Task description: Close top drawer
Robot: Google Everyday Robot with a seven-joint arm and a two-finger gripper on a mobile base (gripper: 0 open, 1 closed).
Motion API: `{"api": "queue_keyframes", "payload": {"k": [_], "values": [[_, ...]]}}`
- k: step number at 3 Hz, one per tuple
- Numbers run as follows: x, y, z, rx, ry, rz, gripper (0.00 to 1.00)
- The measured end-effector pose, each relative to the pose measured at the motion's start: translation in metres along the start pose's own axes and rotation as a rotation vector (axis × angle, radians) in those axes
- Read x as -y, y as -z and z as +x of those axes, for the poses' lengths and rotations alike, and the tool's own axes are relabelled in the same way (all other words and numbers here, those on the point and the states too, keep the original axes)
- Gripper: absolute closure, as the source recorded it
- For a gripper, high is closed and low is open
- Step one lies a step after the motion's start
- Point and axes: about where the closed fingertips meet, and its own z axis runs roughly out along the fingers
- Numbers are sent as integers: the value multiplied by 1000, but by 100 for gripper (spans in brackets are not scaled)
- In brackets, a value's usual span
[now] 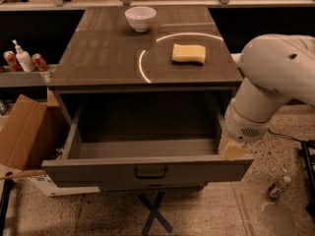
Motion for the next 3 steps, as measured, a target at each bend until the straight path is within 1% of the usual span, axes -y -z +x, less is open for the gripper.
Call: {"api": "queue_keyframes", "payload": {"k": [1, 2, 3], "values": [[-16, -20, -4, 3, -42, -50, 100], [-30, -38, -10, -2, -75, -73, 100], [-39, -71, -10, 9, -104, -85, 100]]}}
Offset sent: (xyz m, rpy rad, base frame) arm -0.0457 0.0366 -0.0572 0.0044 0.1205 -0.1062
